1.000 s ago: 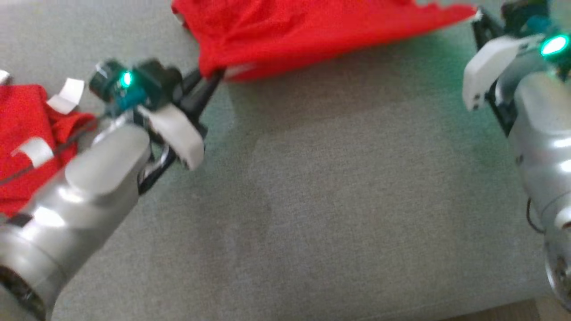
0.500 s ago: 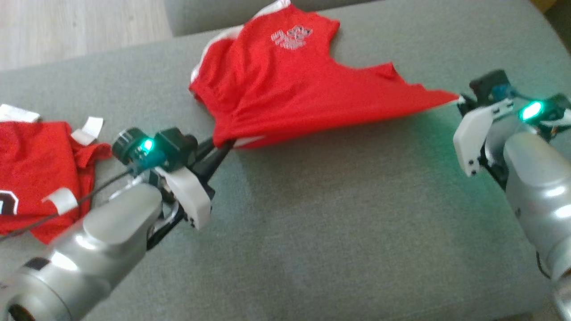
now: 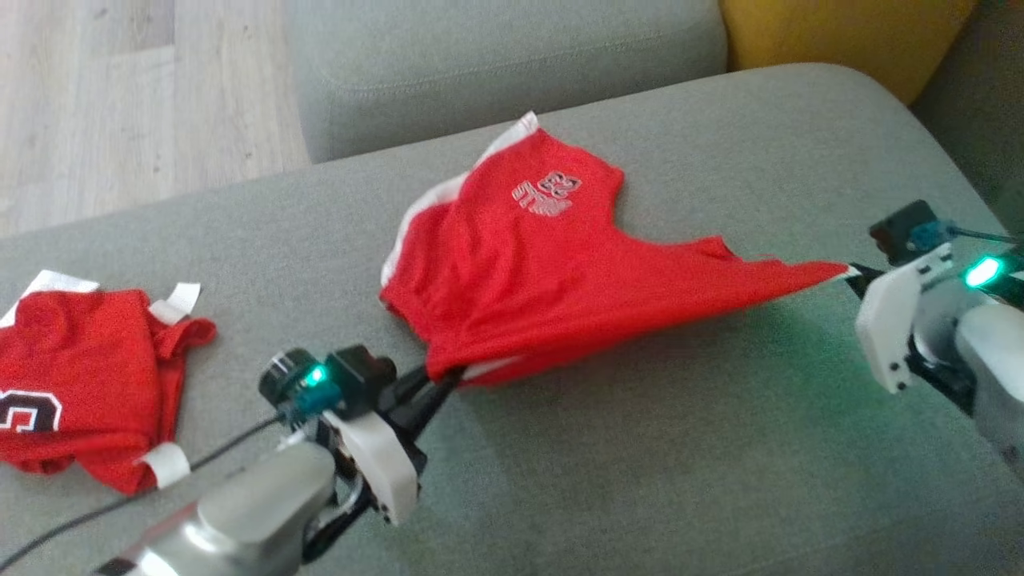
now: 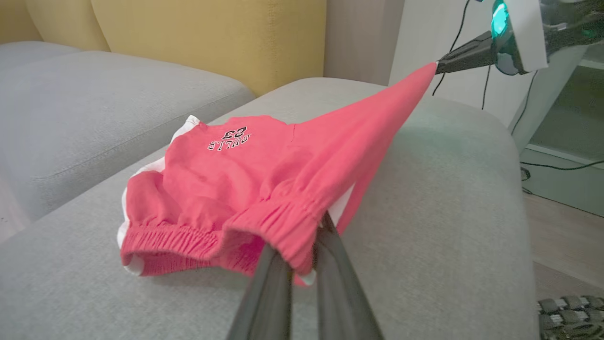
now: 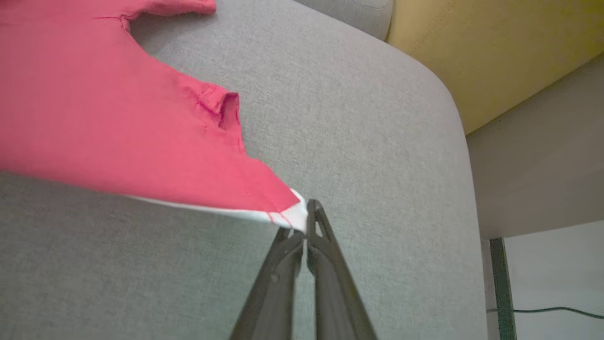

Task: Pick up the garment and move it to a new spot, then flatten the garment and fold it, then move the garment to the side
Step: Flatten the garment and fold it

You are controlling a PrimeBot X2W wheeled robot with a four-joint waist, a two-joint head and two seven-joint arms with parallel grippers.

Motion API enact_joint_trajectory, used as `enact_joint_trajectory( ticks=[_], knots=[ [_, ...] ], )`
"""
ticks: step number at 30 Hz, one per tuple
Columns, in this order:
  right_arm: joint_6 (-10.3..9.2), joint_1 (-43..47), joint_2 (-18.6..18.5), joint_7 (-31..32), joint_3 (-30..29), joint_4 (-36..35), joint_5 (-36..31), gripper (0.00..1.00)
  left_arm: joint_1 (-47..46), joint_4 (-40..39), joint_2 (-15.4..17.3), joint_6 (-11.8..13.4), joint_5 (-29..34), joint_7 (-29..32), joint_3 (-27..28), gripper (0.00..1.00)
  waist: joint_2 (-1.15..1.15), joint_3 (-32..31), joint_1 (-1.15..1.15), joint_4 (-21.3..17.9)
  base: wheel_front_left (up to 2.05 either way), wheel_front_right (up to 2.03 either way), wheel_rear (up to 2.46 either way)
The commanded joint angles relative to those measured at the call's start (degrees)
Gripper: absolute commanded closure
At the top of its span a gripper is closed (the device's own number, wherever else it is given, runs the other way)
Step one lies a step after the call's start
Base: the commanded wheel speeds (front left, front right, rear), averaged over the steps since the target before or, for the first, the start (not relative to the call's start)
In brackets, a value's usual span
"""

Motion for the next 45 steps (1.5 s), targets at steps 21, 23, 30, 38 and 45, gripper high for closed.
enact_joint_trajectory(
  ticks=[21,23,30,38,45],
  knots=[
    [0.14,0.4,-7.4,-4.2,-2.1,-5.8,5.9,1.00,-1.2,-6.9,1.0,5.1,-1.1,0.7,4.6,1.00,0.00,1.6,0.01,3.9,0.00,0.00,0.00],
    [0.14,-0.7,-6.9,-5.2,-3.3,-5.4,5.3,1.00,-2.0,-6.8,0.8,5.4,-1.4,0.6,5.4,1.00,0.00,2.9,0.01,4.7,0.00,0.00,0.00],
    [0.14,-6.4,-4.4,-7.2,-6.9,-3.1,1.8,1.00,-6.3,-5.2,-0.1,6.0,-1.9,0.6,7.9,1.00,0.00,8.4,0.01,7.6,0.00,0.00,0.00],
    [0.14,-13.6,-1.0,-7.1,-7.9,1.1,-2.3,1.00,-11.4,-1.0,-2.3,5.3,-2.5,1.7,9.3,1.00,0.00,13.9,0.01,11.6,0.00,0.00,0.00],
    [0.14,-19.8,0.2,-6.2,-5.1,4.6,-5.8,1.00,-15.8,3.5,-5.5,3.4,-2.5,2.2,9.6,1.00,0.00,18.8,0.01,14.9,0.00,0.00,0.00]
  ],
)
